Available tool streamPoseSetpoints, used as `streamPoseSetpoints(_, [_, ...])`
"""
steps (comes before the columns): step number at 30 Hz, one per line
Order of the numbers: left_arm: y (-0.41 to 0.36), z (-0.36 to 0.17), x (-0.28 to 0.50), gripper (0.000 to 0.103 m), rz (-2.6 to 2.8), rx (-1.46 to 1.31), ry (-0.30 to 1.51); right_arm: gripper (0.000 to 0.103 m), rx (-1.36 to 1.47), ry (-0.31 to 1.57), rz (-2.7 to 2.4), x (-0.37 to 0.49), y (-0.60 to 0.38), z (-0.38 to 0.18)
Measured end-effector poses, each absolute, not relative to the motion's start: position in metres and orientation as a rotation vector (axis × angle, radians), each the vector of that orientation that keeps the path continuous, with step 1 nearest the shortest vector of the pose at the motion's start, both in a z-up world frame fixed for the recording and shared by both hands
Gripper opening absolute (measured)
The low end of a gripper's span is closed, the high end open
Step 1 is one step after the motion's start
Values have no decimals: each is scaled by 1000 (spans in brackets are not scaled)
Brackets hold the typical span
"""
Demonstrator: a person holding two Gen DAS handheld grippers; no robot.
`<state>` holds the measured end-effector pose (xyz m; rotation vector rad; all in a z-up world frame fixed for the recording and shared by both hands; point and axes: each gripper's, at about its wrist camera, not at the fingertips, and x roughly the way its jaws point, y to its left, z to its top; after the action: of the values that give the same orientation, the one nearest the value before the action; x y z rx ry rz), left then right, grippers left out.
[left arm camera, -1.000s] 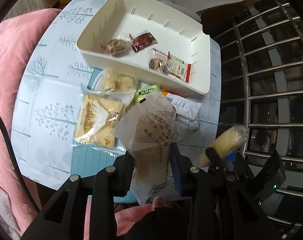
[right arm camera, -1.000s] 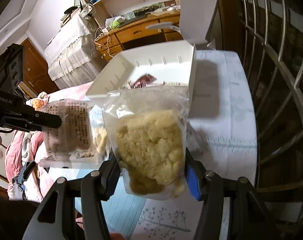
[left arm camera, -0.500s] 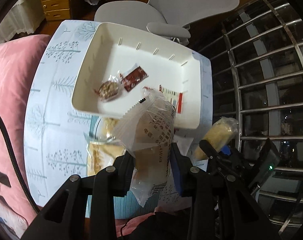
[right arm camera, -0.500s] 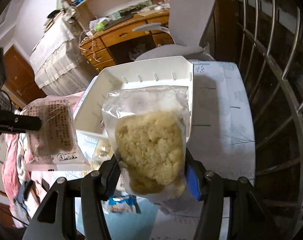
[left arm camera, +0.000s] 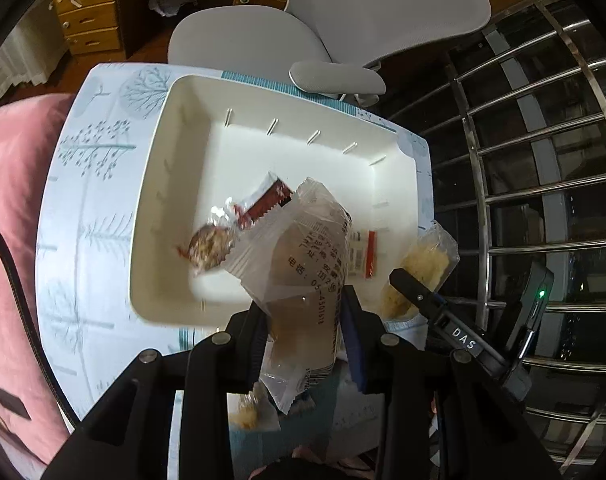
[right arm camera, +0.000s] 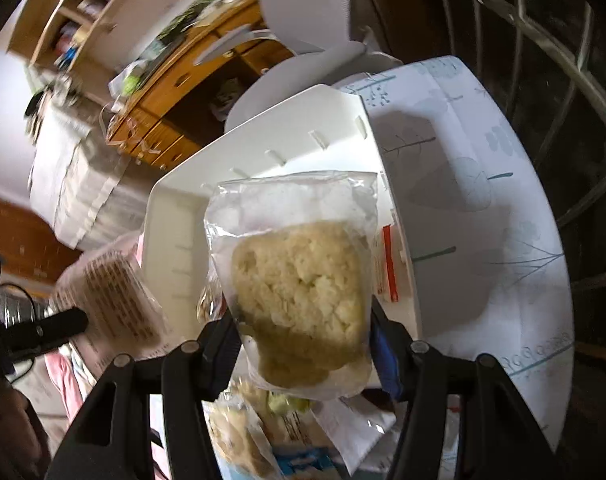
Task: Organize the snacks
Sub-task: 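Carry the yellow bag with the right tool while the left tool carries the white pastry bag into the tray, then open both tools to drop the two bags into the white tray, then grasp the white printed bag with the right tool while the left tool grasps the yellow bread bag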
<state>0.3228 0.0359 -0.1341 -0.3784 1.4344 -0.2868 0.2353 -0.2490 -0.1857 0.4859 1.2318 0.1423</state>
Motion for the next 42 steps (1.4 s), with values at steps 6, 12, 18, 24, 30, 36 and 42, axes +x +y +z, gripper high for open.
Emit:
streamPoseSetpoints(6, [23, -145, 340, 56, -320, -273, 1413, 61, 521, 1271, 79, 251, -249, -200])
streamPoseSetpoints(12, [15, -144, 335, 64, -326, -187, 1407, 64, 553, 1290, 61, 251, -251, -203])
streamPoseSetpoints(18, [20, -139, 316, 68, -299, -195, 1412, 64, 570, 1292, 73, 246, -251, -199])
streamPoseSetpoints(24, [23, -125, 282, 69, -269, -200, 1405, 64, 593, 1294, 102, 226, -254, -191])
streamPoseSetpoints(30, [24, -110, 244, 70, -237, -199, 1390, 64, 641, 1294, 139, 201, -260, -180])
streamPoseSetpoints(36, [25, -105, 209, 72, -215, -213, 1382, 65, 650, 1275, 161, 177, -268, -165])
streamPoseSetpoints(42, [25, -110, 171, 74, -183, -232, 1385, 66, 643, 1288, 180, 148, -278, -164])
